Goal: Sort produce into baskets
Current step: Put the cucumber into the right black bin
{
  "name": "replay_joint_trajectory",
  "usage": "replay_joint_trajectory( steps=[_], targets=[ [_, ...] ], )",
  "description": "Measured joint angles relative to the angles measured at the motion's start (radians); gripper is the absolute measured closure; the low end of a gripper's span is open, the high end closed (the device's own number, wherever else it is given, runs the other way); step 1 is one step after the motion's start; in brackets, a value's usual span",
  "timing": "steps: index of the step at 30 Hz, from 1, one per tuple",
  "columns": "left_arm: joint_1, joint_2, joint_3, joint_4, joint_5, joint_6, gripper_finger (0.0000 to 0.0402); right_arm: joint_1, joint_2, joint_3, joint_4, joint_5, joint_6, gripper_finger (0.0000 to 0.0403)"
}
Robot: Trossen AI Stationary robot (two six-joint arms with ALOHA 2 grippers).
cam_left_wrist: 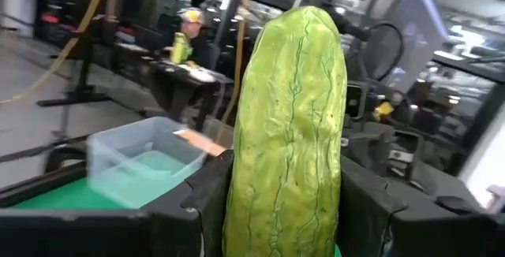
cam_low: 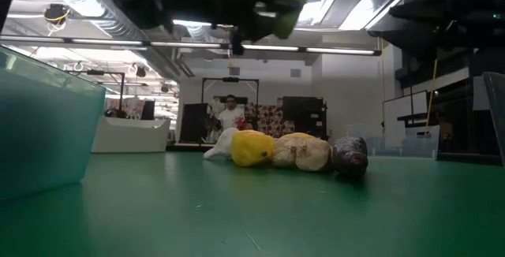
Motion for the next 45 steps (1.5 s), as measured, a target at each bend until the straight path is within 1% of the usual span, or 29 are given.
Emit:
replay_joint_trajectory(
  steps=[4,8,15,24,29,32,38,42,45],
  targets=[
    [0.000,0.049,0.068,0.001,0.046,0.007,0.0231,0.000,0.119,0.066,0.015,0.000,-0.023,0.0123],
    [-0.004,0.056,0.097,-0.026,0.072,0.007,0.0231,0.000,0.242,0.157,0.016,-0.011,-0.068,0.0123],
    [-0.024,0.056,0.105,-0.037,0.073,0.039,0.0231,0.000,0.424,0.326,-0.005,-0.021,-0.156,0.0123],
    [-0.038,0.056,0.105,-0.044,0.074,0.067,0.0231,0.000,0.640,0.494,-0.021,-0.134,-0.176,0.0123],
    [-0.042,0.056,0.105,-0.055,0.072,0.080,0.0231,-0.001,0.741,0.566,-0.014,-0.147,-0.188,0.0123],
    [-0.044,0.056,0.105,-0.058,0.072,0.090,0.0231,-0.001,0.778,0.603,-0.021,-0.154,-0.215,0.0123],
    [-0.046,0.055,0.105,-0.058,0.073,0.112,0.0231,-0.001,0.789,0.629,-0.055,-0.154,-0.291,0.0123],
    [-0.046,0.055,0.105,-0.069,0.073,0.113,0.0231,-0.001,0.789,0.630,-0.070,-0.120,-0.337,0.0123],
    [-0.048,0.056,0.105,-0.091,0.077,0.113,0.0231,-0.001,0.788,0.630,-0.089,-0.082,-0.340,0.0123]
  ],
)
